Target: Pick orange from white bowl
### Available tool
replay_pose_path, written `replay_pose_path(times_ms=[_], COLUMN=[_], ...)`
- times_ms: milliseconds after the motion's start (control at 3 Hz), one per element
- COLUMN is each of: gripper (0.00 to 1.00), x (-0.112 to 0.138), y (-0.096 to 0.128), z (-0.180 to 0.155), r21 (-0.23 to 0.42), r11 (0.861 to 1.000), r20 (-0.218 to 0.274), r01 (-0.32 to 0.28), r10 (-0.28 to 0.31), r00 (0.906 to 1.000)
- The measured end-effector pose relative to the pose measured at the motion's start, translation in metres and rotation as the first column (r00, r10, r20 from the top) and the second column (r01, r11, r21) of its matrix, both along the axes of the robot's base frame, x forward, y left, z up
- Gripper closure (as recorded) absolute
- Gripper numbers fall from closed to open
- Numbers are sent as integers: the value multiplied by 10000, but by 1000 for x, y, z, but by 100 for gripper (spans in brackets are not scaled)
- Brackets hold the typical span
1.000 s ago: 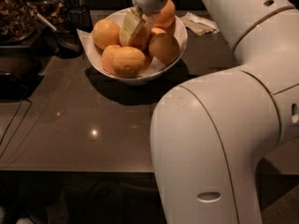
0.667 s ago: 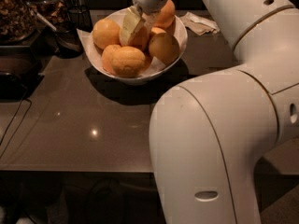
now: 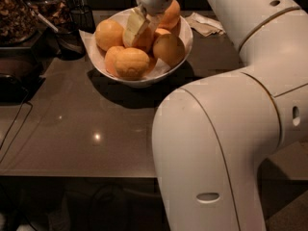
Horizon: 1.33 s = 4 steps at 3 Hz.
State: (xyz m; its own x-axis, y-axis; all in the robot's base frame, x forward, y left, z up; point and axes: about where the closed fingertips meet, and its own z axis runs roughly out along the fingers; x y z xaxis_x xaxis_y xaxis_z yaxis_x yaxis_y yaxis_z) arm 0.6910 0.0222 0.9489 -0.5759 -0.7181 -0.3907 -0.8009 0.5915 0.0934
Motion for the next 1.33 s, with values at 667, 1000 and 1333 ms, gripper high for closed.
replay_pose_path(times_ms=[667, 1000, 1333], gripper=[100, 100, 100], x=[-5, -13, -19], y=[4, 9, 11], z=[20, 46, 64], r21=[310, 730, 1063], r11=[9994, 9968, 9933], r20=[373, 788, 1081], r01=[-131, -326, -452], r10=[120, 268, 337], r00=[9992, 9965, 9936])
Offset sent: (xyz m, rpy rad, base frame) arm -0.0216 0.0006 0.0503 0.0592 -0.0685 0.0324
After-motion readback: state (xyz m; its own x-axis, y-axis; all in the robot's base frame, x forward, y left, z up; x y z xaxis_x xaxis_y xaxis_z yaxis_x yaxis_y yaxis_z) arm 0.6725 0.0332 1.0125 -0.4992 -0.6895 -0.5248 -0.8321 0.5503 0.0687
